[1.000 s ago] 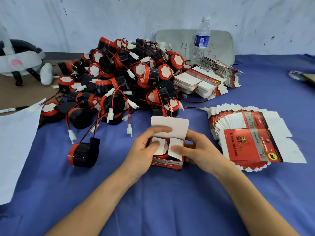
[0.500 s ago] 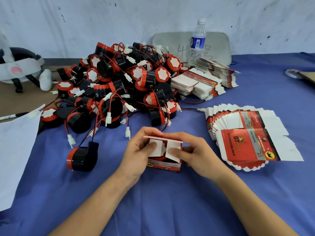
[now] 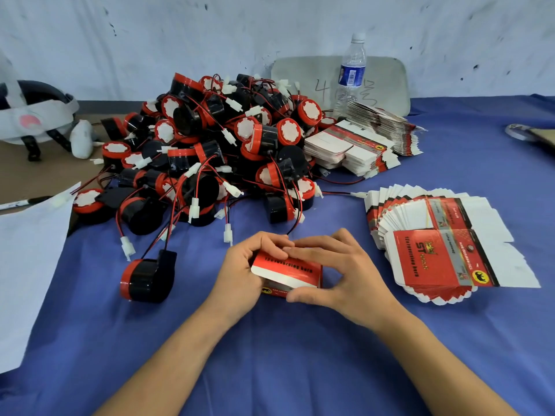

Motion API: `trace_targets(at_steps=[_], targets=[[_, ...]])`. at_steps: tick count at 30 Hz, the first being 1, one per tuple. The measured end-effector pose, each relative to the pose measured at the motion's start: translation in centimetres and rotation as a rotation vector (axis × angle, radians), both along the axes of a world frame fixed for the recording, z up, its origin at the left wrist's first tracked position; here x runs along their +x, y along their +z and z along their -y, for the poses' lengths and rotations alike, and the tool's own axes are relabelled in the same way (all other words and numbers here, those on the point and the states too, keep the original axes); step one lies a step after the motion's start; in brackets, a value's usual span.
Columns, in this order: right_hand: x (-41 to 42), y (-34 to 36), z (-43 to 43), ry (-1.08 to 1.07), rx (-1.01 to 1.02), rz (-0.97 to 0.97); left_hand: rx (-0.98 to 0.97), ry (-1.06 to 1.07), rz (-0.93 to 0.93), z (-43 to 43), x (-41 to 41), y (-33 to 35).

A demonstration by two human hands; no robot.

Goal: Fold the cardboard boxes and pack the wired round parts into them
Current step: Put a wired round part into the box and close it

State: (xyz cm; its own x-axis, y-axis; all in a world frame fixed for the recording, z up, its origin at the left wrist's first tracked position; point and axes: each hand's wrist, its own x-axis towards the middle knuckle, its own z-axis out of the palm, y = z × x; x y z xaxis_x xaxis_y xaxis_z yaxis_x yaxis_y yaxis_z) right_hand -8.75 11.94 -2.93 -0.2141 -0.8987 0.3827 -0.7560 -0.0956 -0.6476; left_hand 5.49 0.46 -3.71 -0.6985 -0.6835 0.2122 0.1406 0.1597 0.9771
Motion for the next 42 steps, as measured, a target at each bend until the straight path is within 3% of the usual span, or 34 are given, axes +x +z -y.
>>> trace_targets(at_steps=[3, 10, 16, 24, 30, 37, 42], targets=[[0.1, -0.1, 0.1, -0.004, -0.02, 0.003, 0.046, -0.049, 0.019, 0.4, 0.2, 0.3], [0.0, 0.0, 0.4, -0.021, -0.108, 0.174, 0.157, -0.398, 0.049, 2.0, 1.8, 1.3], [-0.5, -0.7, 0.3, 0.009, -0.074, 0.158, 0.055, -0.26, 0.063, 0.9, 1.3, 0.9], [-1.5, 0.0, 0.0, 0.175, 0.137, 0.482, -0.001, -0.242, 0.072, 0.7, 1.7, 0.1], [-1.9, -0.3, 0.0, 0.213, 0.103, 0.697, -0.127, -0.255, 0.11, 0.8, 1.7, -0.2], [-1.8, -0.7, -0.2, 0.154, 0.083, 0.591, -0.137, -0.23, 0.12, 0.6, 1.7, -0.3], [-1.6, -0.6, -0.3, 0.115, 0.066, 0.491, -0.254, -0.173, 0.098, 0.2, 1.6, -0.5]])
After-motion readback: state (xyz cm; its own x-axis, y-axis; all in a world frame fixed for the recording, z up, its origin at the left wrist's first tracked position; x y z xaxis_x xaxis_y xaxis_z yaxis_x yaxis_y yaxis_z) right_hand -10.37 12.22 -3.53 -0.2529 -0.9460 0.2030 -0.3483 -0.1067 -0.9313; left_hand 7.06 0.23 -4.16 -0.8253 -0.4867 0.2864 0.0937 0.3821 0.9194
